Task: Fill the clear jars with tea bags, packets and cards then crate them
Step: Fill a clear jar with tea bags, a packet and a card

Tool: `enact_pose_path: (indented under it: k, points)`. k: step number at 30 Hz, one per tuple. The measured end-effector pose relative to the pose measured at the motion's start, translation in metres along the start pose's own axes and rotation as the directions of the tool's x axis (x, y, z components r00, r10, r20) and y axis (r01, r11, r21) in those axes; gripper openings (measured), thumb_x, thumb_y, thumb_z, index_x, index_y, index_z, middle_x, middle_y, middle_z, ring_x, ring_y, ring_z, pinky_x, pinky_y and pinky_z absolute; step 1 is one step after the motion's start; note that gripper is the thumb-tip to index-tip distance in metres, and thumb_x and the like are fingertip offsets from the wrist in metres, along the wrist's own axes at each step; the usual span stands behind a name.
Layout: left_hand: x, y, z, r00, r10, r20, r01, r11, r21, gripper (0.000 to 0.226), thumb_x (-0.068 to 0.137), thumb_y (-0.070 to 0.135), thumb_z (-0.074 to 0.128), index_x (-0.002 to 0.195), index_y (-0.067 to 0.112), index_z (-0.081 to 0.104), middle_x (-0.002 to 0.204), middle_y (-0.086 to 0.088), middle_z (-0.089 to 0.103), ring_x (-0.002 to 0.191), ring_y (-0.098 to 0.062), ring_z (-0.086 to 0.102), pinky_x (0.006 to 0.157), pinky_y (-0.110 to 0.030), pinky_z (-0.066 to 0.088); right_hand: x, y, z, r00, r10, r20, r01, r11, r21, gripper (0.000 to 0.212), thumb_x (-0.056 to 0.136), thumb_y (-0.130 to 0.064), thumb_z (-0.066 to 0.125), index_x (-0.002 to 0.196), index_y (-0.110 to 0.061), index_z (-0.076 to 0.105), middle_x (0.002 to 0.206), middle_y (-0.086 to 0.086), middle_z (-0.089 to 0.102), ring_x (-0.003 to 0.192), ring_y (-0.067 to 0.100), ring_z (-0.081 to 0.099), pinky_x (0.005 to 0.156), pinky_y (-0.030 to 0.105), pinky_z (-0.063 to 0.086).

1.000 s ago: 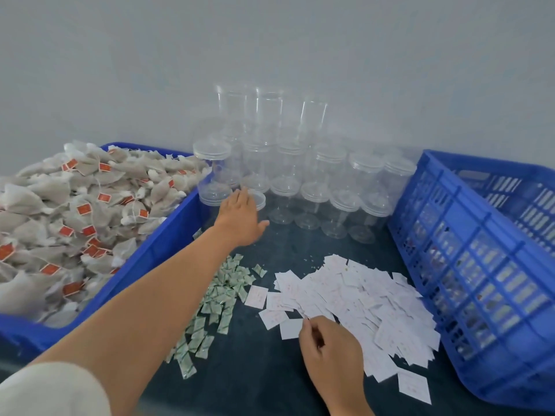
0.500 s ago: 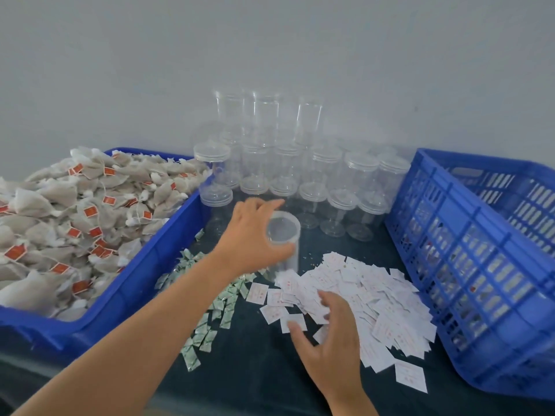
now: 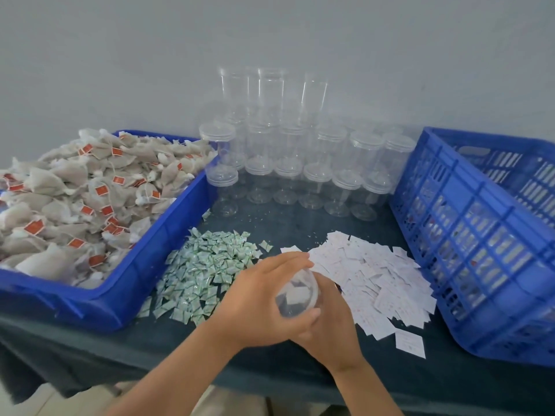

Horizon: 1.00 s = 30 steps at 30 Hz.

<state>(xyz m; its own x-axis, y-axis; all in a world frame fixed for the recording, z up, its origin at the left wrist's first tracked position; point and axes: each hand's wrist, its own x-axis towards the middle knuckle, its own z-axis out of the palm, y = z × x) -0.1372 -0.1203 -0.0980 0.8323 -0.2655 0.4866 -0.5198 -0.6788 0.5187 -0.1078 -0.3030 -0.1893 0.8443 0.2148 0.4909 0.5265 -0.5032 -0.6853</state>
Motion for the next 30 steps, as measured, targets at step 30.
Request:
enact_pose_path:
  k: [30]
  points:
    - [0.047,-0.058,0.025,0.737,-0.663,0.127,0.675,0.73,-0.105,0.027,0.097,0.04,0.061,0.086,0.017,0.068,0.071,0.005,0.067,0.066,-0.015,0.063,0.064,-0.032,0.045,0.014,-0.001,-0.01,0.854,0.308,-0.42,-0.241,0.949,0.205,0.084,0.065,-0.058,0.096,0.131,-0.042,0.046,0.128,-0.038,0.054,0.114,0.0,0.062,0.085,0.018,0.057]
